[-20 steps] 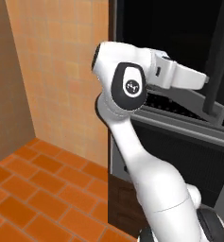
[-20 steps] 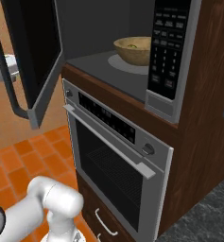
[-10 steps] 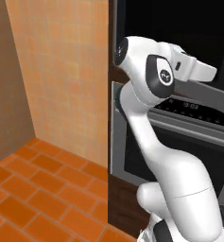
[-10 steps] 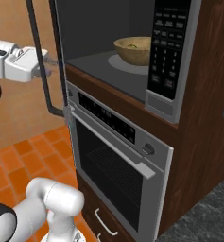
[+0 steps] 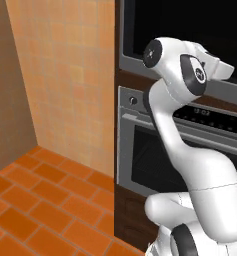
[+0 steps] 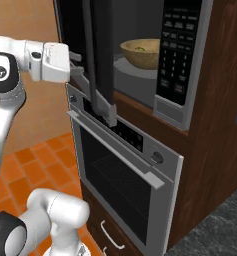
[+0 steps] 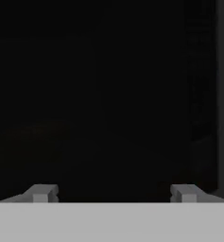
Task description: Pick the lime from the sink and place it in the bowl. Then pick the bowl and place it in the microwave. Then close the microwave door and press the start button.
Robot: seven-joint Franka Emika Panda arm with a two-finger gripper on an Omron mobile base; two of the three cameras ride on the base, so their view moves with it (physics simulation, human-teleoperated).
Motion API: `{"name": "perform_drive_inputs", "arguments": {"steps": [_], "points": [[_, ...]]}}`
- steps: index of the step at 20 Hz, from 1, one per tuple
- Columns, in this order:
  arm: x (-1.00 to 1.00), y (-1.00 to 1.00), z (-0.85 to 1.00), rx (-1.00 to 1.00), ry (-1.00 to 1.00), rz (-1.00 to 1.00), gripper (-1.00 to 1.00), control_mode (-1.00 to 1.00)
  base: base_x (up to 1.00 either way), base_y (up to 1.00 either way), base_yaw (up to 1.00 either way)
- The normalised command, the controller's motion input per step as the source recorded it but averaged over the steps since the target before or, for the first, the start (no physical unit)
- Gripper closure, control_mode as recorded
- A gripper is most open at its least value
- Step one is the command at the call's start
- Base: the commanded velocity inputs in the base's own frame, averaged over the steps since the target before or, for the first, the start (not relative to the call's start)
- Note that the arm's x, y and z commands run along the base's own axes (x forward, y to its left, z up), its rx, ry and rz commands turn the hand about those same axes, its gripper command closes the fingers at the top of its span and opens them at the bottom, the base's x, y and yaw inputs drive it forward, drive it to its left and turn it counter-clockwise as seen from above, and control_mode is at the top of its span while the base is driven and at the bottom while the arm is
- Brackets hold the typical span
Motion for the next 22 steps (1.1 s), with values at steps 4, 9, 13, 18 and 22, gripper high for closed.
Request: {"name": "perform_drive_inputs", "arguments": {"steps": [4,9,13,18,22], "points": [[0.62,-0.43,0.0,0.0,0.0,0.12,-1.0,-1.0,0.0,0.0,0.0],[0.56,-0.42,0.0,0.0,0.0,0.11,-1.0,-1.0,0.0,0.0,0.0],[0.56,-0.43,0.0,0.0,0.0,0.11,-1.0,-1.0,0.0,0.0,0.0],[0.68,-0.37,-0.12,0.0,-0.01,0.14,-1.0,-1.0,0.0,0.0,0.0],[-0.42,0.13,0.16,-0.03,0.07,0.13,-1.0,-1.0,0.0,0.0,0.0]]}}
